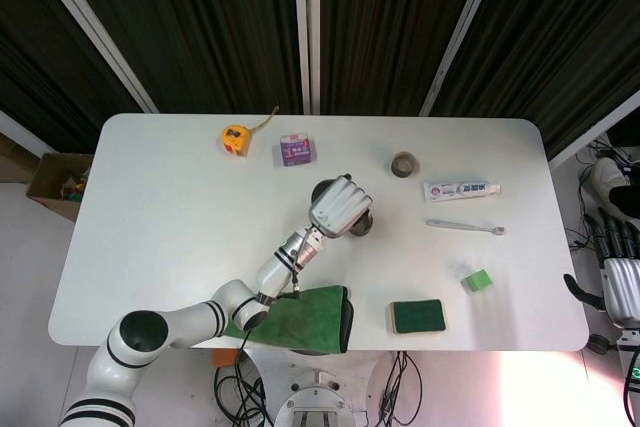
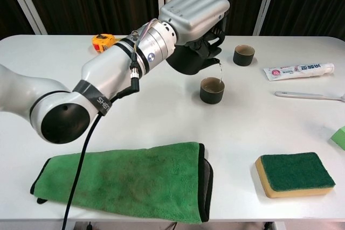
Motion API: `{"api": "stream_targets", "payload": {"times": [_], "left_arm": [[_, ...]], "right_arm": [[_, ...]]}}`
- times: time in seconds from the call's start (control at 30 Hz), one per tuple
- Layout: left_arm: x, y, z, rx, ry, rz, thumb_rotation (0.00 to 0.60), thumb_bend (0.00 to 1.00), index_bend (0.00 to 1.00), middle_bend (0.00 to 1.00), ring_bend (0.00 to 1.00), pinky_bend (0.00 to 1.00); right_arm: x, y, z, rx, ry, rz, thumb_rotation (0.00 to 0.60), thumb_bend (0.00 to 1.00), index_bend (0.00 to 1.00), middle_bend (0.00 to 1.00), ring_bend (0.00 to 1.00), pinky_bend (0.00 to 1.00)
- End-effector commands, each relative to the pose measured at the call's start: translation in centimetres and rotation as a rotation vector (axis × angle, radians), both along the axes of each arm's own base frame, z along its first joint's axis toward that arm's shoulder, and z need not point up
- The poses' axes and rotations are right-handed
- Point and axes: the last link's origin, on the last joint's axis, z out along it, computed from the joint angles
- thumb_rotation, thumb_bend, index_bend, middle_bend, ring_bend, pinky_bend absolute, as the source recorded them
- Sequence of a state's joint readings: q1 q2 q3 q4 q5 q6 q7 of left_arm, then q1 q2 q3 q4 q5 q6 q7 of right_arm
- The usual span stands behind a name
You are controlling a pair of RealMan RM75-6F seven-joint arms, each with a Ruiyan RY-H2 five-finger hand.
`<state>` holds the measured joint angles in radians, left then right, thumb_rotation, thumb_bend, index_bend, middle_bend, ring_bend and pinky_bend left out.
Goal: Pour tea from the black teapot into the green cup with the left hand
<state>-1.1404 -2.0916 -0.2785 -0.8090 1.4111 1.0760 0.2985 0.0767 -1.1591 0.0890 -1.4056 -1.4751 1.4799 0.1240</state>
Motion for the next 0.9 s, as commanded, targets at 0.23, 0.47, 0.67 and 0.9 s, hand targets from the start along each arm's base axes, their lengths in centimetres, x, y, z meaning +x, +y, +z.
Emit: {"api": "stream_targets", "payload": {"times": [0.23, 0.47, 0.67, 0.9], "left_arm": [[-0.02, 0.07, 0.09, 0.012, 0.007, -0.009, 0.6, 0.44, 1.0, 1.0, 1.0, 0.69], [-0.08, 0.11, 0.25, 0.024, 0.017, -0.018, 0.6, 0.44, 1.0, 1.0, 1.0, 0.69], [-0.23, 0.25, 0.35, 0.045, 0.045, -0.033, 0.6, 0.45, 1.0, 1.0, 1.0, 0.69], [-0.31, 0.23, 0.5, 0.064, 0.062, -0.052, 0.6, 0.45, 1.0, 1.0, 1.0, 0.69]], "right_arm": [[-0.04, 0.06, 0.04, -0.001, 0.0, -0.002, 0.6, 0.19, 0.0, 0.0, 0.0, 0.0], [-0.01, 0.05, 0.06, -0.002, 0.0, -0.001, 0.6, 0.19, 0.0, 0.0, 0.0, 0.0], [-0.02, 0.06, 0.04, -0.001, 0.001, -0.002, 0.6, 0.19, 0.0, 0.0, 0.0, 0.0], [0.0, 0.05, 0.05, 0.0, 0.002, -0.003, 0.6, 0.19, 0.0, 0.0, 0.0, 0.0]]}}
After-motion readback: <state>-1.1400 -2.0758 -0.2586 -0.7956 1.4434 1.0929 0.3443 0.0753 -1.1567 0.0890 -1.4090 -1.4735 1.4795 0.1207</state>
